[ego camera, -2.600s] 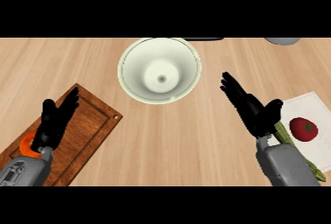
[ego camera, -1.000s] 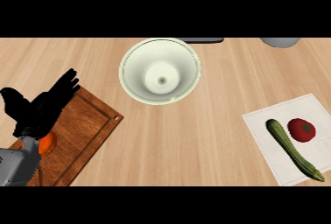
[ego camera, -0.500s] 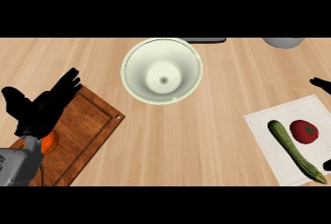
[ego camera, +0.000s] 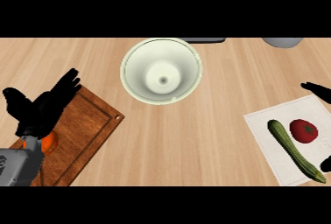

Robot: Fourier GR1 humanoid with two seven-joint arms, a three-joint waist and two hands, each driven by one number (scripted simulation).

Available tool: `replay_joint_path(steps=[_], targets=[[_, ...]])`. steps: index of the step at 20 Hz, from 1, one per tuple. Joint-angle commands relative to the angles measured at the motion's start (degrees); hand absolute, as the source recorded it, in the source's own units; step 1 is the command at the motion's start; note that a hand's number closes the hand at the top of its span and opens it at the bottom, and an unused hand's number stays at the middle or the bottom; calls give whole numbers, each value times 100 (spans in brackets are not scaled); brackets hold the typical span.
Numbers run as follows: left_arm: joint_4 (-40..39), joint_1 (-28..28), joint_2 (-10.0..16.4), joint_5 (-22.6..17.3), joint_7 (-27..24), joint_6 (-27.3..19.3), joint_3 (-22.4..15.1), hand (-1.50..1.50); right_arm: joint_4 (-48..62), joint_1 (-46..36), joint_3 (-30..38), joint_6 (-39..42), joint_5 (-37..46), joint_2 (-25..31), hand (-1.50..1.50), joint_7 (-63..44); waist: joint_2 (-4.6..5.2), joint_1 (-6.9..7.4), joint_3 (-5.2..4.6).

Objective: Pick the tomato from the placemat and place it in the bowl

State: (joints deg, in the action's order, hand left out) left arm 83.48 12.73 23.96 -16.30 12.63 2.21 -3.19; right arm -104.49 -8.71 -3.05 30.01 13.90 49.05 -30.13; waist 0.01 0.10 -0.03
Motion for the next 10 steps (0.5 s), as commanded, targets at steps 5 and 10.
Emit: replay_joint_path(steps=[5, 10], targets=[[305, -73, -312, 209, 258, 64, 118, 0, 531, -38, 226, 428, 736, -332, -150, 378, -3, -3, 3], [298, 179, -313, 345, 501, 143, 309, 0, 737, -129, 131, 483, 1254, -718, -150, 363, 0, -8, 3]])
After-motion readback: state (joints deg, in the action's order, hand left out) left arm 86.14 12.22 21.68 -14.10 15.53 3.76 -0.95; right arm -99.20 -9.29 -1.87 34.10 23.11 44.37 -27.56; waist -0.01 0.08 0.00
